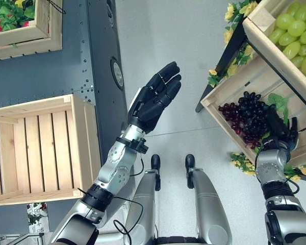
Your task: Pick up the fruits from the basket on one side to the basket on the other side
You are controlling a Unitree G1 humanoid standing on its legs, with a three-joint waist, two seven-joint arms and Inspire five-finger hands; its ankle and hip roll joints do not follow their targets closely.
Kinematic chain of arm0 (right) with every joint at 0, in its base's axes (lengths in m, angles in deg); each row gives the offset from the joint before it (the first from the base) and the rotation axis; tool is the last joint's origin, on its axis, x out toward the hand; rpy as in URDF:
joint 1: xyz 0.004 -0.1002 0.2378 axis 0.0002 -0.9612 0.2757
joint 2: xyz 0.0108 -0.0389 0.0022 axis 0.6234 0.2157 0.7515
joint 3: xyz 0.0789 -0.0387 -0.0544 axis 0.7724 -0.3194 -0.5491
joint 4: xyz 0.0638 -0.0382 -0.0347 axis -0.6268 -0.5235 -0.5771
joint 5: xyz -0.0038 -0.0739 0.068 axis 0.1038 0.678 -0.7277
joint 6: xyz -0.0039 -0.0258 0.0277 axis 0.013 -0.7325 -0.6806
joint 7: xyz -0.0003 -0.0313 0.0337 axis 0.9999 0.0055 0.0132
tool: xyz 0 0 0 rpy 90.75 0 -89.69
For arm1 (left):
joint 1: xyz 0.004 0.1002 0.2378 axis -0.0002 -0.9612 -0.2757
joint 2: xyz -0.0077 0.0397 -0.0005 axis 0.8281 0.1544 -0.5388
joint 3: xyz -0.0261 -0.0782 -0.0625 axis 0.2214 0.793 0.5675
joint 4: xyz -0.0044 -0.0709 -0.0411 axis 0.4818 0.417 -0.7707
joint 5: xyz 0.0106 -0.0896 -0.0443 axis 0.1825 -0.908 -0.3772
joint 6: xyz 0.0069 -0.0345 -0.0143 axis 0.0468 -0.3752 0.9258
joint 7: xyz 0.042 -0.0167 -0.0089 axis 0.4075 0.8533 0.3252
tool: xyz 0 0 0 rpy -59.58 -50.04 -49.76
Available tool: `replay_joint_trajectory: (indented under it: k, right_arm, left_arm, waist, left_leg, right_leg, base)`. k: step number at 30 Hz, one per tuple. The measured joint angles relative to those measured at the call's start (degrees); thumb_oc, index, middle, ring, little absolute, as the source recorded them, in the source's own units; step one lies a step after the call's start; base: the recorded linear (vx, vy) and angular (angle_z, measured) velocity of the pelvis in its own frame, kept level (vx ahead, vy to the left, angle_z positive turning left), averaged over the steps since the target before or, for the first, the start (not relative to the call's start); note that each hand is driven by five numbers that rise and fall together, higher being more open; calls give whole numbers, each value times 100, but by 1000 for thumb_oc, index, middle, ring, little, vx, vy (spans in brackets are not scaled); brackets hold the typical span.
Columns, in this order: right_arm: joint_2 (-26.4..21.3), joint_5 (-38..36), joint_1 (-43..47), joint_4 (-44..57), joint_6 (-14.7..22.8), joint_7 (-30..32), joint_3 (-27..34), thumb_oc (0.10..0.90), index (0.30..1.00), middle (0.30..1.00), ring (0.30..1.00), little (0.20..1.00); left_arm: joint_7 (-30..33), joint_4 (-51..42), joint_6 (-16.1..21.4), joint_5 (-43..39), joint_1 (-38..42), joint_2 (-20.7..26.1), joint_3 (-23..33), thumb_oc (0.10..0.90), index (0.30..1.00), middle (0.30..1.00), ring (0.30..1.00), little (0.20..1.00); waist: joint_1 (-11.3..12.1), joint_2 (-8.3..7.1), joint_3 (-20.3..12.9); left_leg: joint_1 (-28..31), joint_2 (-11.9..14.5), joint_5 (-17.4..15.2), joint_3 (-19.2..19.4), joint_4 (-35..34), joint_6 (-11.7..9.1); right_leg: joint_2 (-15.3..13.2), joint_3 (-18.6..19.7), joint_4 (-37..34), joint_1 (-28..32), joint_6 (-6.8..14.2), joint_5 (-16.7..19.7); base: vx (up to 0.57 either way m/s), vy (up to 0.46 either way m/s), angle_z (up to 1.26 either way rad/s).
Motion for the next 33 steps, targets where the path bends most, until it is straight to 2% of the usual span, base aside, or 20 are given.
replay_joint_trajectory:
  k: [3,6,9,12,16,20,26,33]
  right_arm:
    - [-11,1318,-36,796,-16,790,-33,800,900,900,900,900]
    - [-14,2125,-140,1586,-12,989,-204,800,900,900,900,900]
    - [3,2582,-316,2143,-12,988,-376,800,900,900,900,900]
    - [282,2906,-647,2645,-12,952,-415,800,900,900,900,900]
    - [608,2912,-1203,3088,-10,290,-476,800,900,900,900,900]
    - [622,3154,-1691,3277,-39,-495,-903,800,900,900,900,900]
    - [587,2849,-1972,3330,-249,-2088,-1207,800,900,900,900,900]
    - [573,2182,-2363,3435,-565,-2878,-1327,800,900,900,900,900]
  left_arm:
    - [3,-7,1,1,-6,-13,2,800,900,900,900,900]
    - [3,-8,1,8,-35,-33,4,800,900,900,900,900]
    - [12,-9,1,13,-46,-77,7,800,900,900,900,900]
    - [13,-9,5,82,-103,-178,26,800,900,900,900,900]
    - [2,-30,31,123,-367,-344,135,800,900,900,900,900]
    - [1,-33,50,124,-685,-421,253,800,900,900,900,900]
    - [-84,-48,50,126,-997,-443,536,800,900,900,900,900]
    - [-106,-142,-11,108,-1312,-450,956,800,900,900,900,900]
  waist:
    - [-39,-4,2]
    - [-89,-10,5]
    - [-113,-12,7]
    - [-120,-24,11]
    - [-155,-44,11]
    - [-312,-72,11]
    - [-270,-97,1]
    - [-133,-174,-45]
  left_leg:
    - [-43,-11,-3,15,8,10]
    - [-22,-26,-8,24,-9,19]
    - [27,-29,-16,32,-23,32]
    - [235,-33,-18,41,-159,37]
    - [606,-77,-15,73,-390,72]
    - [1014,-84,13,145,-659,110]
    - [1974,-79,217,98,-1468,112]
    - [2840,-64,440,-46,-2316,133]
  right_leg:
    - [-1,31,0,-53,-14,16]
    - [4,77,-2,-46,0,19]
    - [7,92,-28,4,6,20]
    - [24,139,-153,210,31,39]
    - [30,253,-393,535,97,83]
    - [-3,268,-662,935,136,119]
    - [-11,220,-1348,1876,152,244]
    - [-20,59,-2185,2773,158,407]
  base:
    - [-15,74,-1]
    - [-20,72,-1]
    - [-17,77,-1]
    - [-15,72,-6]
    - [-12,52,-14]
    - [-3,30,-6]
    - [39,7,4]
    - [103,25,9]
